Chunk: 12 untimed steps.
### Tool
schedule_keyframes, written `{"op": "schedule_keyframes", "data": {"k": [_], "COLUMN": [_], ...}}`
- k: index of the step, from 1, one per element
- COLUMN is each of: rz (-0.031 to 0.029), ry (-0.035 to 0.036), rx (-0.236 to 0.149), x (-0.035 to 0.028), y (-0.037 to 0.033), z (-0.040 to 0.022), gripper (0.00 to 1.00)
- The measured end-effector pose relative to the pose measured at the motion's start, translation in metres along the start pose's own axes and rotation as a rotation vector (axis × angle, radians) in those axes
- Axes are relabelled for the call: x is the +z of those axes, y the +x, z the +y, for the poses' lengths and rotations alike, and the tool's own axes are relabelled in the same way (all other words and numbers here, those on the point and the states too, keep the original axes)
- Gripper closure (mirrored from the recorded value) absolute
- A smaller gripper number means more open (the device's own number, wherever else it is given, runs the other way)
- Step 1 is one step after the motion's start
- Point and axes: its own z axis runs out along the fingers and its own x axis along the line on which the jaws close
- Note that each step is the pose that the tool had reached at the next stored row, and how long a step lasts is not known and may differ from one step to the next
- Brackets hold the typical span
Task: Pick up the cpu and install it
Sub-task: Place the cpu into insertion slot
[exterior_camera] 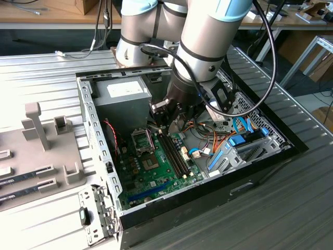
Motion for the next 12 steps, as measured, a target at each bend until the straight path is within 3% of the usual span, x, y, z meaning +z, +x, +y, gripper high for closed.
{"op": "schedule_keyframes", "data": {"k": [12], "rz": [0.0], "ry": [0.0], "rx": [0.0], "x": [0.0018], "y": [0.0], "z": [-0.0001], "gripper": [0.53]}}
